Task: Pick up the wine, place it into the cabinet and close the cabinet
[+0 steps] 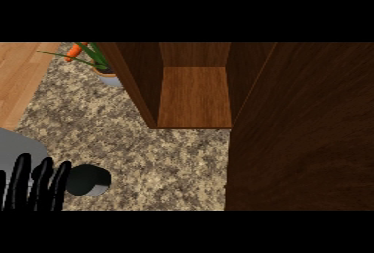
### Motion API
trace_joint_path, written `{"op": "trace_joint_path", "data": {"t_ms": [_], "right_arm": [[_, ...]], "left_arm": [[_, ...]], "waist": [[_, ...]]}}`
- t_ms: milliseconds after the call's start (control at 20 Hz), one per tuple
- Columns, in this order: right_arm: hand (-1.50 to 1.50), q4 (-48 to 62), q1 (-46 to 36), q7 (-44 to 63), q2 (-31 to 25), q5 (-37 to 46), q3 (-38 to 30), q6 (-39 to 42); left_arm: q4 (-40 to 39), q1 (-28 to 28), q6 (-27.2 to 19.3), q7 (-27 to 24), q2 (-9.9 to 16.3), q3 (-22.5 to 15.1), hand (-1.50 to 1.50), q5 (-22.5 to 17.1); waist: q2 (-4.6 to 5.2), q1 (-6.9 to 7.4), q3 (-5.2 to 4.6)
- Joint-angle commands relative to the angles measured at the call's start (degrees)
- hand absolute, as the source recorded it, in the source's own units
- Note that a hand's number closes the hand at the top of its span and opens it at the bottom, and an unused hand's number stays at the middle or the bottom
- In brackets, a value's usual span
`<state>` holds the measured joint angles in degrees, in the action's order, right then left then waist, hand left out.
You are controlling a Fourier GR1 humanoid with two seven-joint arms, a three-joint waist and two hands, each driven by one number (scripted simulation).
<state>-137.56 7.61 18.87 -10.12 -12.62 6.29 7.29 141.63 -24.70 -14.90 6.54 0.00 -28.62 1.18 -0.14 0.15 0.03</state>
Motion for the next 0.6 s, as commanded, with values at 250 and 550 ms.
{"op": "trace_joint_path", "data": {"t_ms": [250, 550], "right_arm": [[-1.5, -9.32, 0.8, 6.76, -0.56, -2.26, -0.73, -1.25], [-1.5, -6.02, -1.65, 5.88, 1.28, 1.2, 0.16, -2.68]], "left_arm": [[5.95, 2.04, -6.33, 6.21, 0.04, -2.09, -1.5, 4.22], [8.28, -4.98, -5.1, 1.59, 3.97, 1.48, -1.5, 0.36]], "waist": [[-0.01, -0.46, 0.01], [-0.1, 0.19, -0.05]]}}
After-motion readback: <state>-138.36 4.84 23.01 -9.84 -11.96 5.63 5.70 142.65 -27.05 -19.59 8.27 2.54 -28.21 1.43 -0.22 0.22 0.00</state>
